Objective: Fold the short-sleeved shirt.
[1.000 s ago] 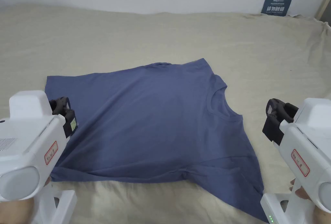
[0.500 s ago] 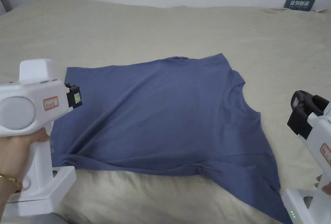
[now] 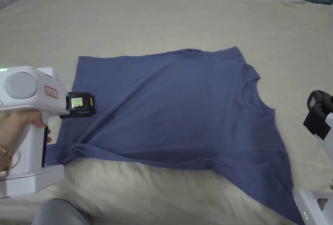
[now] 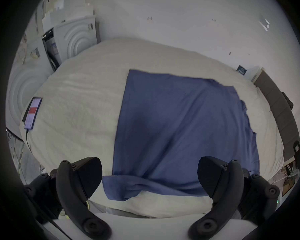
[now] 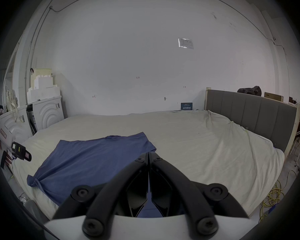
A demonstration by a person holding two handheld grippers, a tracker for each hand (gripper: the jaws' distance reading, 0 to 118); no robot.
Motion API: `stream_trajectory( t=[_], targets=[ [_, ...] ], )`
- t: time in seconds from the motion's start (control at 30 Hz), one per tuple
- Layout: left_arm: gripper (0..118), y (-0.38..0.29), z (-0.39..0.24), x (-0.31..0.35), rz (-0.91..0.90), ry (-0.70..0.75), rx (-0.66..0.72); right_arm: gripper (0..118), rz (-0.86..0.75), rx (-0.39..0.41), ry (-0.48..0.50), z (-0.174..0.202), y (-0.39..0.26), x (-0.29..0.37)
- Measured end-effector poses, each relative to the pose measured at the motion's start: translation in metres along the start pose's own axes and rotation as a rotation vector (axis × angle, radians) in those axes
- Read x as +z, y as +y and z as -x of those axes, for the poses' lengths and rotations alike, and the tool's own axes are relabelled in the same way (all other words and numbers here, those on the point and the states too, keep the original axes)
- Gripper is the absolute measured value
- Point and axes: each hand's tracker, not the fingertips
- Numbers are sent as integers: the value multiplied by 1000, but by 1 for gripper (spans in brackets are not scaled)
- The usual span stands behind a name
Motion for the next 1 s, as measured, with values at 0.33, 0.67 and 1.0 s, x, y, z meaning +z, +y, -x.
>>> stream_trajectory(
  t=[0.33, 0.67, 1.0],
  targets=[
    [114, -24, 39, -49, 181, 102, 46, 0, 21, 7, -1, 2, -4, -3],
    [113, -45, 50, -67, 266, 118, 63, 0, 34, 16, -4, 4, -6, -4],
    [6, -49, 30, -64, 271, 24, 70, 0, 35, 13, -17, 0, -7, -3]
  ],
)
